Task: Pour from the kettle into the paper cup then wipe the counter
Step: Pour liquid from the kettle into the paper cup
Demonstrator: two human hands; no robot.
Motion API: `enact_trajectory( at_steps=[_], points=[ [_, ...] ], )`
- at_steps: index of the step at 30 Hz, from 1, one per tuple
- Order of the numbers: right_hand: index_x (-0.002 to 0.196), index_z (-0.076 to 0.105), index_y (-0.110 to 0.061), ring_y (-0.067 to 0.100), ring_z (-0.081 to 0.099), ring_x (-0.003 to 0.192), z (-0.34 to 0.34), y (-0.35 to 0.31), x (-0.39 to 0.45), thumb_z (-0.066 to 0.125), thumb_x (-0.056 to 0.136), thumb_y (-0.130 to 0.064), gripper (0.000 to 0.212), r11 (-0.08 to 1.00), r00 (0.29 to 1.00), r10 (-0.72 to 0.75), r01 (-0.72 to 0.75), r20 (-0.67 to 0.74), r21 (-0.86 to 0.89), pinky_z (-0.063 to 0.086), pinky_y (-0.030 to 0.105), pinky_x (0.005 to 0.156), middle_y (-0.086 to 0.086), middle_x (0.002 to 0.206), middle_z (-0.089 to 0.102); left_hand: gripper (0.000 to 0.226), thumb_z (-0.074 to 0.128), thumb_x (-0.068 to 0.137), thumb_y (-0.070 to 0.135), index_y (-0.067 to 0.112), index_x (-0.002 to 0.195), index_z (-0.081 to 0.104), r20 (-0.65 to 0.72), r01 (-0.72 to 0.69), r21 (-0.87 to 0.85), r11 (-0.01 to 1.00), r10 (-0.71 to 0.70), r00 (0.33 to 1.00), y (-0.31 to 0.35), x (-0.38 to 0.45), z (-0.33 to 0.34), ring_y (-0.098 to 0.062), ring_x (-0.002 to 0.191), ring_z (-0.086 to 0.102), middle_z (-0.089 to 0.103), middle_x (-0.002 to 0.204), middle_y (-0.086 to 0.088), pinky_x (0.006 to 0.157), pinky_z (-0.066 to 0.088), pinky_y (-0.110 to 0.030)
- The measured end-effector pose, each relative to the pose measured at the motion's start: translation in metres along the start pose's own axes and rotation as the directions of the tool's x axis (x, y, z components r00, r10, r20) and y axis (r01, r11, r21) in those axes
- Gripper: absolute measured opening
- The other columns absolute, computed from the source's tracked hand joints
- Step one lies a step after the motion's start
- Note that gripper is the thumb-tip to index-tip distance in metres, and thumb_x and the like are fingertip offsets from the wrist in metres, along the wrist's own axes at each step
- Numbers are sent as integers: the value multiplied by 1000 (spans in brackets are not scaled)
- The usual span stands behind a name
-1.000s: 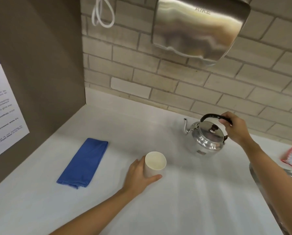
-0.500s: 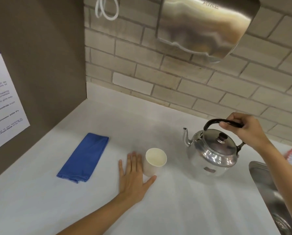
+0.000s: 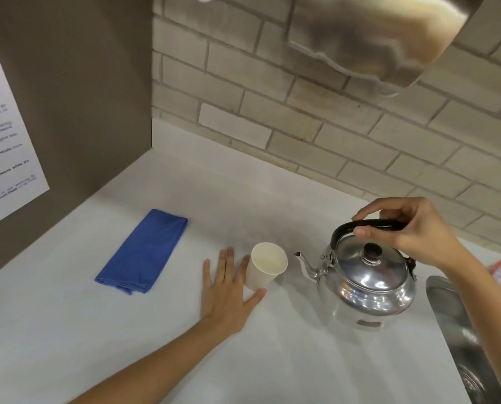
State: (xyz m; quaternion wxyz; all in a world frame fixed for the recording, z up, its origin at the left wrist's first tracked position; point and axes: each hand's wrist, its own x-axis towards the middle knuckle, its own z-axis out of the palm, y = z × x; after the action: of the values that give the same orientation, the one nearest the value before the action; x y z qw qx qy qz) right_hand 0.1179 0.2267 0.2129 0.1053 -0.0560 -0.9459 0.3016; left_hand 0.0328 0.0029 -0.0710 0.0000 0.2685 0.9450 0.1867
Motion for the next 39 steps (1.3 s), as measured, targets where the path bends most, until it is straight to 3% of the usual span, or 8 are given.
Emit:
enact_trajectory(
  at_steps=[2,4,9,12,20,25,28,39],
  points=[
    [87,79,-34,27,46,47,3,-4,2,84,62,-54,32,999,1000,-2,3,26,-44,38,25,51,22,55,62,88,4,84,77,24,155,1,7,4,4,1000,-4,1000,0,0,0,-22,150,-16,-8,165,-8,117,-15,-52],
    [87,78,-37,37,52,52,5,-8,4,82,62,-60,34,996,999,3,0,40,-84,42,31,54,23,57,63,89,3,83,77,24,154,-3,14,6,9,1000,-6,1000,0,1,-1,-21,150,-18,-11,165,-7,118,-15,-52],
    [83,77,-42,7,49,46,9,-22,10,74,57,-73,41,991,997,13,-3,70,-133,39,15,51,-4,49,62,87,3,85,76,23,154,-6,14,2,11,1000,-2,1000,1,-1,-3,-22,150,-18,-12,164,-8,118,-14,-52],
    [83,76,-44,5,51,47,11,-28,13,73,56,-72,39,987,995,36,-21,94,-162,42,25,54,-8,51,65,87,2,85,75,24,153,-9,17,0,19,1000,0,1000,1,-2,-3,-22,149,-19,-15,164,-8,118,-15,-52],
    [84,75,-45,7,45,45,12,-34,20,70,59,-74,39,971,989,16,19,144,-238,38,27,53,-12,45,53,87,0,84,75,24,153,-11,18,0,0,1000,0,1000,1,-2,-4,-23,149,-19,-14,164,-8,119,-12,-52],
    [84,75,-44,8,43,45,15,-34,24,78,62,-65,30,963,988,19,23,154,-270,39,31,56,-10,46,53,87,13,86,76,23,155,5,1,-10,-75,997,10,1000,2,0,-10,-20,151,-12,-2,165,-7,120,-13,-51],
    [83,74,-44,9,42,45,15,-34,26,72,58,-72,37,965,988,9,31,153,-261,38,31,56,-8,45,52,86,26,88,74,20,154,13,-8,-34,-156,987,33,999,2,2,-15,-15,151,-5,9,165,-2,119,-15,-50],
    [84,74,-45,8,44,45,16,-35,32,81,67,-58,22,941,983,11,51,182,-335,37,29,52,-11,45,54,82,32,88,72,23,152,17,7,-14,-191,981,15,1000,4,2,-18,-14,151,-2,12,165,0,118,-17,-51]
  ],
)
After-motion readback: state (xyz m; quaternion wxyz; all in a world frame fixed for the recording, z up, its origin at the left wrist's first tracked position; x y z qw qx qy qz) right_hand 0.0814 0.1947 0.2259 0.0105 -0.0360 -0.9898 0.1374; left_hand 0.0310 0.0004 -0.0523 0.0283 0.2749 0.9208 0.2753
